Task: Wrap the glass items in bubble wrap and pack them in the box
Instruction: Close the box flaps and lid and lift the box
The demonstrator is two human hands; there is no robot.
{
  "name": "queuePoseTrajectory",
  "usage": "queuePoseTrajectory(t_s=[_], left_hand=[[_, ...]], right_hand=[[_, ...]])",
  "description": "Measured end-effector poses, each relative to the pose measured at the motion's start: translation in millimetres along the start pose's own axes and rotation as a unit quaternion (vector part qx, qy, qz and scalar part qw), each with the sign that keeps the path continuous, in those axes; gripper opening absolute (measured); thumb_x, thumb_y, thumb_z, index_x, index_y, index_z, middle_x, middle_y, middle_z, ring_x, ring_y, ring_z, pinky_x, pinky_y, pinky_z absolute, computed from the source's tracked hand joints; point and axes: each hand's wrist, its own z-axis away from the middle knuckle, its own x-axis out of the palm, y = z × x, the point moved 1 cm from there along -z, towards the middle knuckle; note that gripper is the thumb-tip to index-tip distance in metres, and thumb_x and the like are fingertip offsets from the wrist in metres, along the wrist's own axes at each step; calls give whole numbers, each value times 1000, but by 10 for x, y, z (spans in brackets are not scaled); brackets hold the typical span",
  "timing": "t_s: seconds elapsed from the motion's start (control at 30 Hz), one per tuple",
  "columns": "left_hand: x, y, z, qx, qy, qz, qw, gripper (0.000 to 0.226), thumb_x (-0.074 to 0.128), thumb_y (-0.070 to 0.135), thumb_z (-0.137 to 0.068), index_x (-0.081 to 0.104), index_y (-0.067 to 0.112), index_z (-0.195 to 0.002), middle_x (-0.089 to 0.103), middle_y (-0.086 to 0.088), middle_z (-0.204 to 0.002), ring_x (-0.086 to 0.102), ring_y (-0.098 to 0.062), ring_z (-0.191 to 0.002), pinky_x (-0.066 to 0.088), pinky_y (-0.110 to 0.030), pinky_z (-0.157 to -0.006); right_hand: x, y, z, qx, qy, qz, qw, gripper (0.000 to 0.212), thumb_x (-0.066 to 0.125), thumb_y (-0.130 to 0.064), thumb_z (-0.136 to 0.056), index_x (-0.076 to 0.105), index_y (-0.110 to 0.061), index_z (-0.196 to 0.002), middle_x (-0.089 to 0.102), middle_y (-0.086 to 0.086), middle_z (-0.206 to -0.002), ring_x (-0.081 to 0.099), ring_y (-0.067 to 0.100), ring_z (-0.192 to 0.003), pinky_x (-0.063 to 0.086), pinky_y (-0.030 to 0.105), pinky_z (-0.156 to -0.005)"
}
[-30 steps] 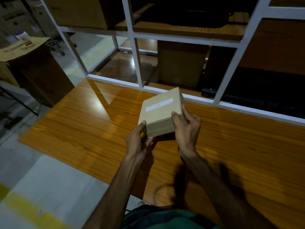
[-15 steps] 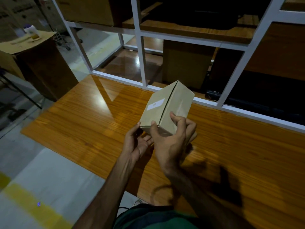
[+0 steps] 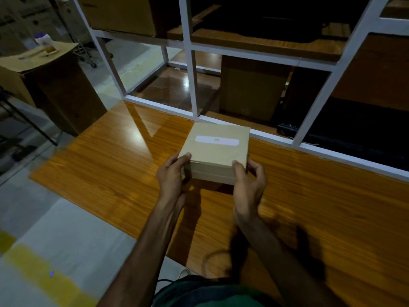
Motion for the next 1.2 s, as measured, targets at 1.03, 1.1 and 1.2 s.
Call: queuePoseTrajectory(t_s=[1.03, 1.1, 1.2], left_hand=[[427, -100, 355, 121, 73, -29, 990, 49, 88, 17, -81, 71, 28, -126, 58, 5, -136, 60, -20, -126, 66, -40, -81], [411, -45, 263, 50, 67, -20, 996, 52, 88, 16, -80, 69, 26, -128, 64, 0, -131, 65, -22, -116, 66, -48, -81], [384, 5, 148, -14, 62, -26, 998, 49, 85, 12, -83, 68, 17, -129, 68, -3, -116, 67, -20, -98, 65, -49, -81]], right_hand=[[-184, -168, -376, 157, -99, -42, 982, 20, 69, -47, -95, 64, -39, -113, 70, 10, -124, 69, 29, -115, 58, 44, -71], [-172, -266, -371, 148, -77, 9, 986, 14, 69, -50, -95, 64, -42, -105, 70, 6, -117, 68, 25, -108, 54, 40, -65], [-136, -328, -400, 132, -43, 45, 989, 20, 73, -41, -93, 68, -29, -109, 72, 6, -109, 71, 23, -100, 66, 46, -74]])
